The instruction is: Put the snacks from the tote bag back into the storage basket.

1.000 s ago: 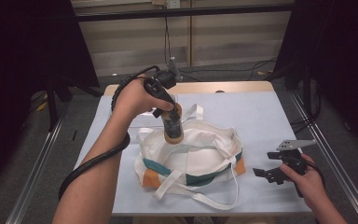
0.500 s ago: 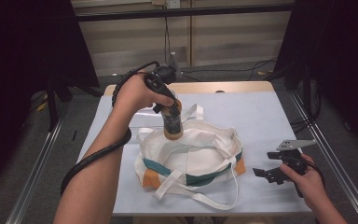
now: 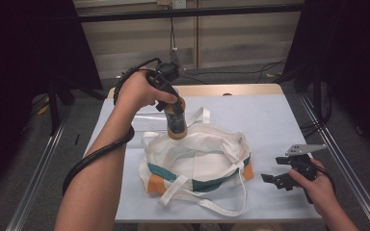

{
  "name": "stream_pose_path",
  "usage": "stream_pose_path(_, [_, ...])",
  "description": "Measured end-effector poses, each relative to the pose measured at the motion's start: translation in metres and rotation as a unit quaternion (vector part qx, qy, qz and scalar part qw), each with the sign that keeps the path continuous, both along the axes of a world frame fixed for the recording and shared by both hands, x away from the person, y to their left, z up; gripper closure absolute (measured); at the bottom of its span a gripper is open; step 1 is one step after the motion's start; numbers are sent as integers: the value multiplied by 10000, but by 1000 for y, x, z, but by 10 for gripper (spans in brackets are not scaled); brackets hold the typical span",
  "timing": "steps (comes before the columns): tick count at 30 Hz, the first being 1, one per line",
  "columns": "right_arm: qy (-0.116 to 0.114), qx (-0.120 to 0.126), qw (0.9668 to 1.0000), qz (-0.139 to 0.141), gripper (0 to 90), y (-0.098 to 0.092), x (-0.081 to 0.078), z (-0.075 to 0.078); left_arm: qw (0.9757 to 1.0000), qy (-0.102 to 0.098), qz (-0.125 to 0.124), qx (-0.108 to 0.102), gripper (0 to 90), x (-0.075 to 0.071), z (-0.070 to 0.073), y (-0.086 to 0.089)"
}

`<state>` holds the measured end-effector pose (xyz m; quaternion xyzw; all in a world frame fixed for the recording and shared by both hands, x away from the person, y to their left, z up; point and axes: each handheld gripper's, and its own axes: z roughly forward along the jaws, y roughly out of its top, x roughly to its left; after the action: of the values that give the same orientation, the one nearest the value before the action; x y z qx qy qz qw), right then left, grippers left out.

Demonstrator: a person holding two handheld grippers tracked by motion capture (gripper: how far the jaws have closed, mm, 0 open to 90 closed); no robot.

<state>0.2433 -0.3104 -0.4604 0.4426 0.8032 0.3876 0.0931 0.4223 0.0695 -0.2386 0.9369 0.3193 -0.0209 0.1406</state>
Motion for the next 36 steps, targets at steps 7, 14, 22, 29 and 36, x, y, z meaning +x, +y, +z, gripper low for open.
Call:
stream_pose_path(7, [-21,9,10000,-19,42,-1,0,0,10000,-38,21,33,305,5,2,0])
stream_pose_path(14, [-6,30,10000,-12,42,0,0,0,9999,-61,78,28,305,10,1,1])
stream_pose_path(22, [-16,29,10000,-7,42,0,0,0,9998,-122,122,87,305,16,2,3])
stream_pose_path(29, [-13,40,10000,-3,42,-1,0,-1,9997,-103,190,111,305,19,-2,6])
stream_pose_path(36, [-7,33,10000,-7,42,0,0,-1,9996,-93,213,172,305,24,-5,8])
